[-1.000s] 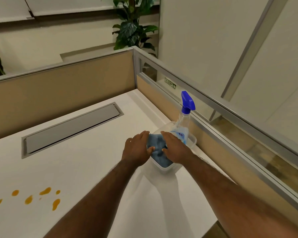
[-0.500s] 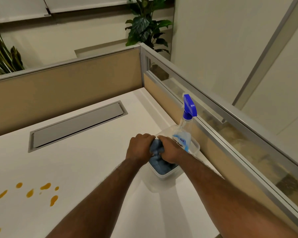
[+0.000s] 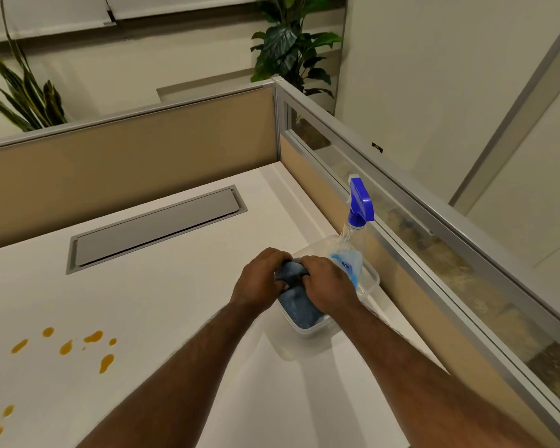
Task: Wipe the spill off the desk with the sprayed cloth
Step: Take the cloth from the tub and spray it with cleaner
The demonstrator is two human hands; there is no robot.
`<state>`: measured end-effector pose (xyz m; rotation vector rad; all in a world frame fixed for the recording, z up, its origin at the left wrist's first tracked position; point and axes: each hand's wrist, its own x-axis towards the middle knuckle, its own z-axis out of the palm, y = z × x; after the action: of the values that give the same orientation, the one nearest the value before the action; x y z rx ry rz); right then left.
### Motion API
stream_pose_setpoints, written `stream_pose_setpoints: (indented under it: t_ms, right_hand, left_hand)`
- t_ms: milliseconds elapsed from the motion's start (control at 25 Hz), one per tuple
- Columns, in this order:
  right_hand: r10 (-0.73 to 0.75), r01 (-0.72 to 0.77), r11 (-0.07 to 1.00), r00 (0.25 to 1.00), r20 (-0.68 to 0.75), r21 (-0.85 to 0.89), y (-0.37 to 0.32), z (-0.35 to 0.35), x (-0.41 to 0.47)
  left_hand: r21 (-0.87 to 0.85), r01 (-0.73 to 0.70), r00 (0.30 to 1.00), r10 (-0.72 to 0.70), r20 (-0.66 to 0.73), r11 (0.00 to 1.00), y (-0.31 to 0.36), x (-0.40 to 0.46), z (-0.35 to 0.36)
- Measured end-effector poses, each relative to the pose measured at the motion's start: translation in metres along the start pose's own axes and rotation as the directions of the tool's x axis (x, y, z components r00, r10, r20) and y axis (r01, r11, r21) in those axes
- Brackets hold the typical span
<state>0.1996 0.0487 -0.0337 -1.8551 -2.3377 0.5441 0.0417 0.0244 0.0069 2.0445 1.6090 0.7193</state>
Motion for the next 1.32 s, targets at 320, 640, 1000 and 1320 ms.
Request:
stream_pose_setpoints:
  t_ms: [320, 640, 1000, 1320]
  right_hand:
    - [-0.392, 0.42, 0.901, 0.69, -0.609, -0.104, -0.036, -0.06, -0.033]
    - [-0.632, 0.531, 0.77, 0.563, -0.532, -0.354, -0.127, -0.077, -0.013]
    - [-0.732, 0.633, 0.67, 0.477, -0.486, -0.389, -0.152, -0.038, -0.027]
    - [-0.796, 0.666, 0.596, 0.412, -0.444, -0.45, -0.144, -0.011, -0.046]
  left_hand:
    - [-0.166, -0.065, 0.952, 0.011, -0.305, 0.984, 0.009, -0.018, -0.039]
    - [-0.824, 0.246, 0.511, -0.791, -0.337, 0.51, 0.01, -0.051, -0.051]
    - [-0.928, -0.191, 0.592, -0.791, 0.152, -0.321, -0.002, -0.069, -0.086]
    - [-0.819, -0.164, 0.649, -0.685, 0.331, -0.55, -0.026, -0.062, -0.081]
